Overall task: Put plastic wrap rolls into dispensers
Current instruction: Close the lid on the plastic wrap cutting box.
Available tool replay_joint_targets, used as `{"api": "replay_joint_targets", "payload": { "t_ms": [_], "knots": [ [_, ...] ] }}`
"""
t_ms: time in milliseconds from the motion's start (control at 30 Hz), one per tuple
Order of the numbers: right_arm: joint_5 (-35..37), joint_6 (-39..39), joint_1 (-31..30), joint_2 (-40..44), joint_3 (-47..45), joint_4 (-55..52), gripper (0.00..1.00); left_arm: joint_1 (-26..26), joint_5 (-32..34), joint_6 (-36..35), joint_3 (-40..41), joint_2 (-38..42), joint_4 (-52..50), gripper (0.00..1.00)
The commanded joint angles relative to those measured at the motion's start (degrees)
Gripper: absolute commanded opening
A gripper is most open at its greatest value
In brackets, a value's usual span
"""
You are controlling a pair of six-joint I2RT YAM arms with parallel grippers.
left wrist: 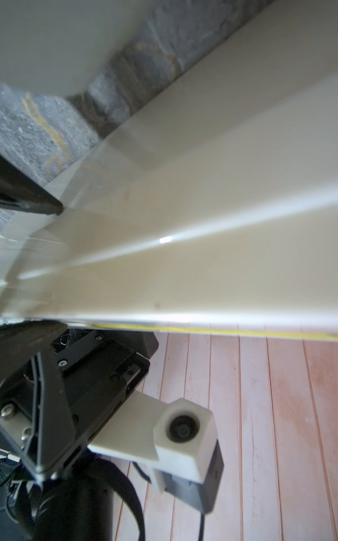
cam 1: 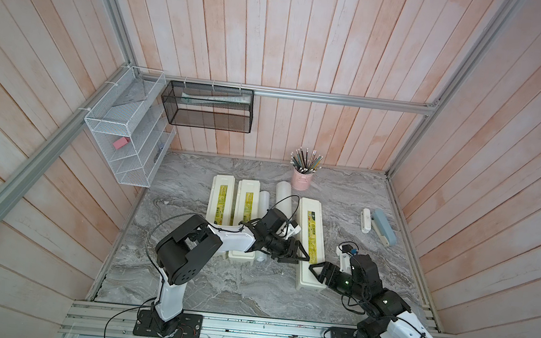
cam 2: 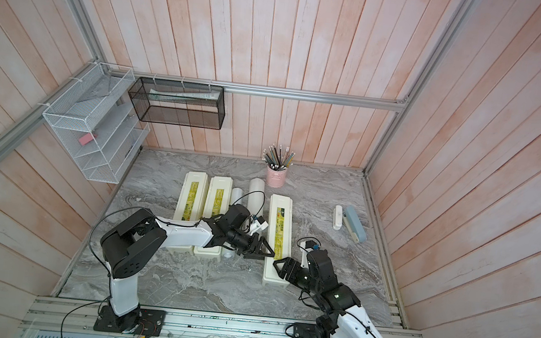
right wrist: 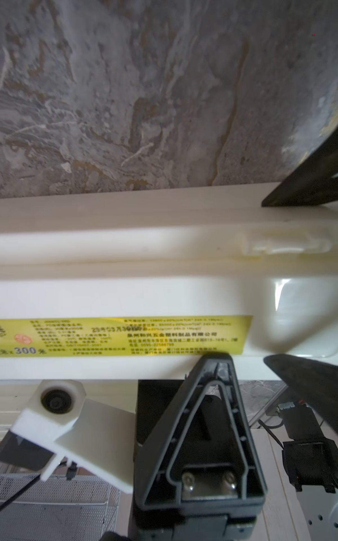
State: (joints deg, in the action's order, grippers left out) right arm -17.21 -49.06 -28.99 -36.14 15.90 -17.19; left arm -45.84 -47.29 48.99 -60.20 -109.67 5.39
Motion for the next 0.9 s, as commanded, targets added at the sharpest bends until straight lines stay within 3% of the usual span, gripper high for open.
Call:
{"api": "replay_joint_targets", "payload": {
  "t_ms": [0,333,567,667,867],
  "knots": [
    [-2.10,1.21,-0.34,-2.79,-0.83,0.14,0.74,-1.22,3.37,-0.15,1.96,-4.76,-1.56,0.58],
    [1.26,2.61,-0.33,-5.77,2.16,-3.73,0.72,-1.06,3.61,-0.09,2.58,-4.85,-1.61,0.56],
    [8.71,2.00,0.56,-4.19,8.89,-11.05,0.81,2.10,5.12,-5.89,-3.93,-4.55,-9.57,0.78],
    [8.91,3.09,1.51,-6.22,10.55,-10.49,0.88,3.25,5.97,-7.34,-7.02,-5.32,-11.53,0.81],
    [11.03,4.99,4.56,-9.21,13.93,-9.25,0.90,5.11,7.31,-8.59,-13.43,-7.66,-14.64,0.84]
  ]
}}
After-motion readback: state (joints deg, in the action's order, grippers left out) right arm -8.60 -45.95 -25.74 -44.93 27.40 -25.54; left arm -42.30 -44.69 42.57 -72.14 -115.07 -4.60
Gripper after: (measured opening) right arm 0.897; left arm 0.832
